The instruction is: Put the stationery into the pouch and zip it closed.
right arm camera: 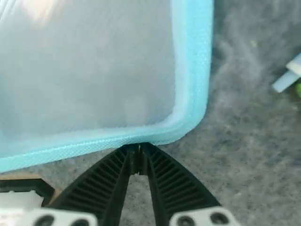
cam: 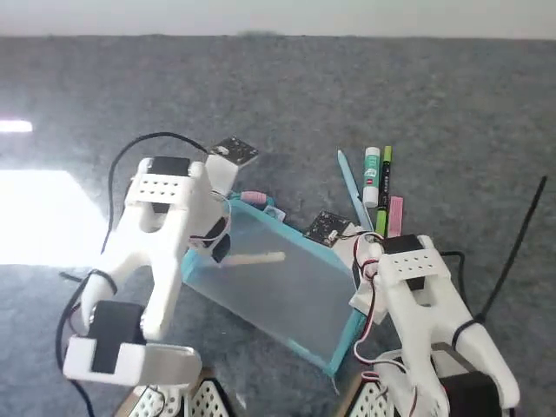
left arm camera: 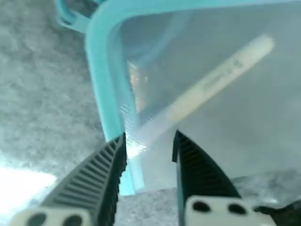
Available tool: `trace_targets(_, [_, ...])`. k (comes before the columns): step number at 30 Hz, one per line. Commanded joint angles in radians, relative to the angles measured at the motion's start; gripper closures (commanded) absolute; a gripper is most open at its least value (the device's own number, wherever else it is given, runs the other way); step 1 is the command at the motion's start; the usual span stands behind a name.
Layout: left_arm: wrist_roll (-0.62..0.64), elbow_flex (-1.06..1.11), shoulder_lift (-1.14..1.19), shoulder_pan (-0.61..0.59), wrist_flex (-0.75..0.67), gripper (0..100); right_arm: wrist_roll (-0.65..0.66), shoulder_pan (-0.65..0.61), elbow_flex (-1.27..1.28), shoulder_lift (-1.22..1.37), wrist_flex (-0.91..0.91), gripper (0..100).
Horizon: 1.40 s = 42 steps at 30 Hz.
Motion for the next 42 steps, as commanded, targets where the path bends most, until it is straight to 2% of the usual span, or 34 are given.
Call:
trace_targets(1, [-0.012, -0.099, -0.018, -0.046, 0.008, 84, -0.020, 0.013, -0.017, 0.001, -0.027, 99.1])
trace_targets(9, [-0.021, -0.280, -0.006, -0.336, 0.005, 84, -0.040, 0.031, -0.192, 0.013, -0.007, 99.0])
trace_targets(13, [-0.080, -0.243, 0.032, -0.374, -0.008, 84, -0.080, 0.030, -0.226, 0.013, -0.012, 99.0])
trace_targets(19, [-0.095, -0.208, 0.155, -0.419, -0.084, 84, -0.210, -0.004, -0.305, 0.013, -0.004, 99.0])
trace_targets(21, [-0.140, -0.199, 0.203, -0.414, -0.081, 84, -0.241, -0.002, -0.328, 0.008, 0.038, 99.0])
trace_targets(24, [-0.192, -0.177, 0.242, -0.414, -0.078, 84, -0.196, -0.005, -0.308, 0.013, 0.116, 99.1])
trace_targets(29, [-0.279, -0.107, 0.215, -0.377, -0.046, 84, -0.189, 0.038, -0.201, 0.013, 0.079, 99.0])
trace_targets(35, [-0.290, -0.012, 0.018, -0.259, -0.020, 84, -0.184, 0.062, -0.078, 0.053, -0.038, 99.0])
trace_targets(42, [-0.242, 0.160, -0.262, -0.020, -0.020, 84, -0.183, 0.061, -0.133, 0.222, -0.061, 99.1])
